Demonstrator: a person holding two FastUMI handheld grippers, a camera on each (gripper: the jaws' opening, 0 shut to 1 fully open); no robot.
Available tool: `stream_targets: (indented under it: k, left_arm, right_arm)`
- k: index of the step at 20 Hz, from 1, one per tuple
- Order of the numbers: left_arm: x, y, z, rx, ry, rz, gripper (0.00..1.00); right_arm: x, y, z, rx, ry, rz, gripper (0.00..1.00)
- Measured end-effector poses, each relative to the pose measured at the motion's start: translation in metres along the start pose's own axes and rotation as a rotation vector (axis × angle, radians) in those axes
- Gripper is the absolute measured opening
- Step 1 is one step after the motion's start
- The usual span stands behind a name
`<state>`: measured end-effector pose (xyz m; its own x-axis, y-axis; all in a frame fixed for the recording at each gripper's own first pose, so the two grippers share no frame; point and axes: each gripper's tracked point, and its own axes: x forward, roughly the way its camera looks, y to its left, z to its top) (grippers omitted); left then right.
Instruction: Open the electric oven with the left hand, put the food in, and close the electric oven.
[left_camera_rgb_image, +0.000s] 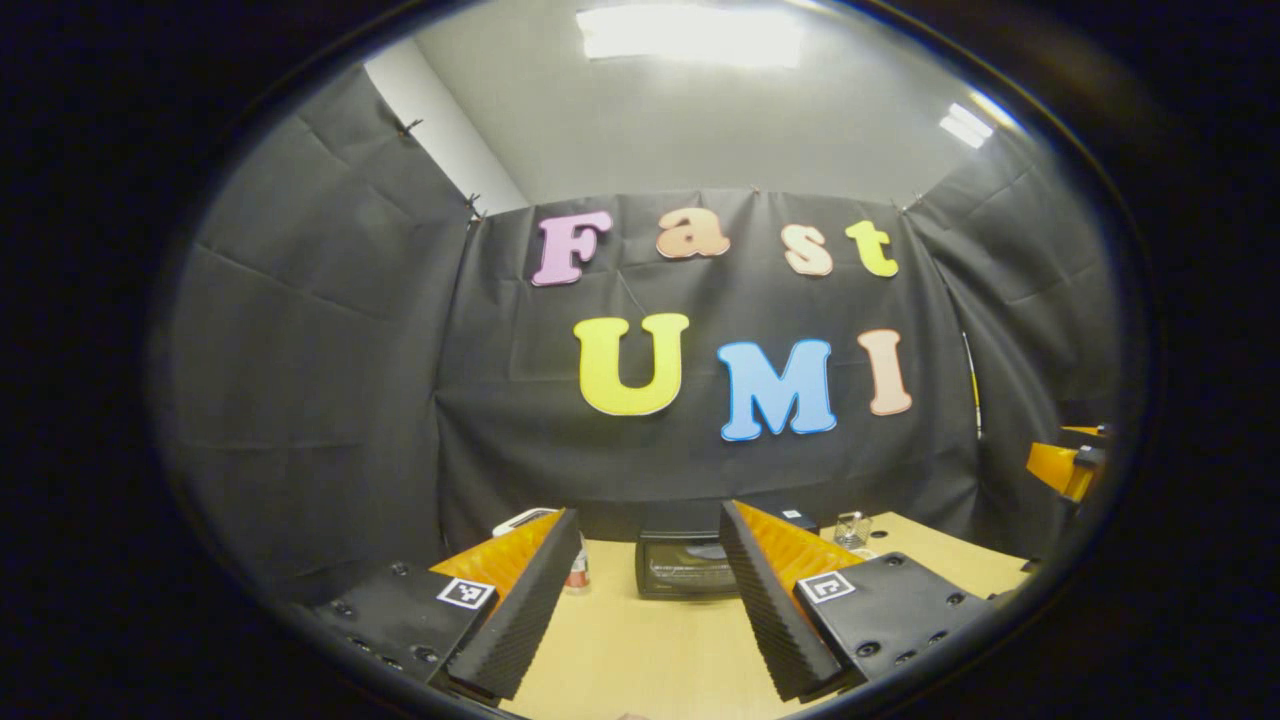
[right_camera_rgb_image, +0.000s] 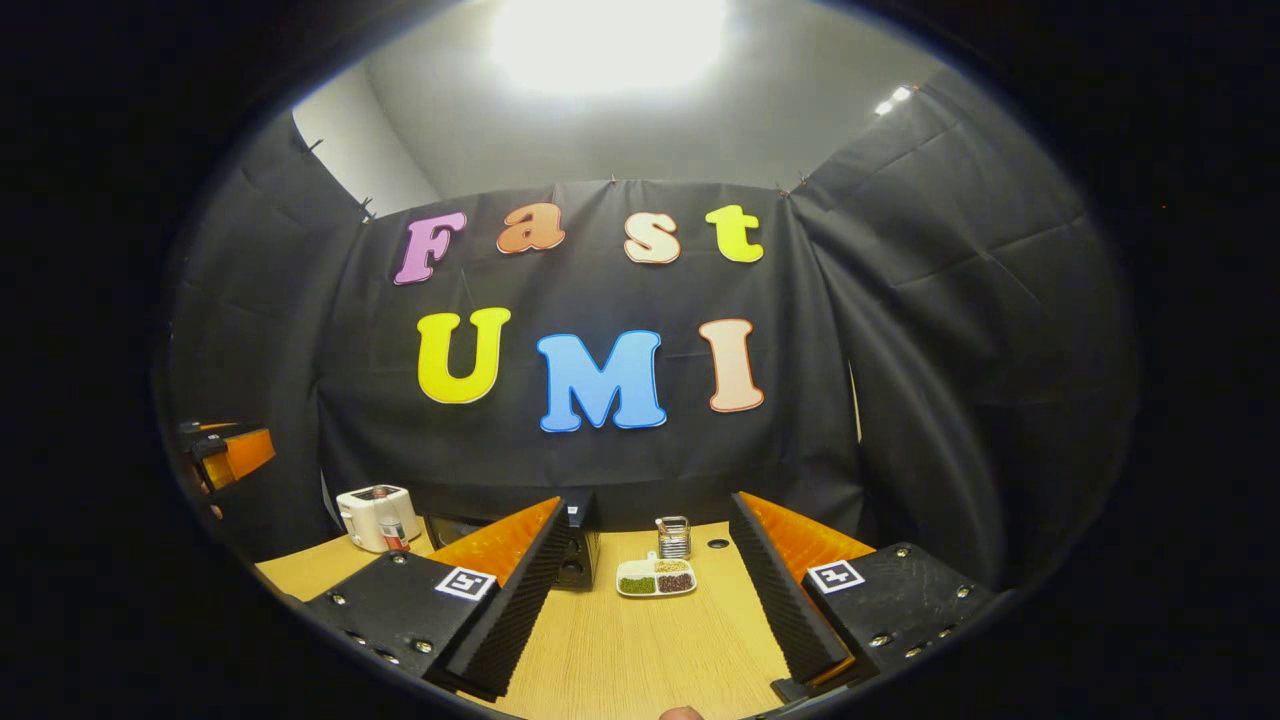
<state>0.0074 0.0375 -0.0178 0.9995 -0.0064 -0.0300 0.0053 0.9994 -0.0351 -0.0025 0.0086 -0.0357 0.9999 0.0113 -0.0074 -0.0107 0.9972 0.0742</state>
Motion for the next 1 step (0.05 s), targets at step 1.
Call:
stream_targets:
  k: [1]
  left_arm:
    - [0.0008, -0.0008, -0.002, -0.004, 0.004, -0.002, 0.94]
  right_arm:
    - [0.0003, 0.0007, -0.0009, 0.003, 0.004, -0.002, 0.98]
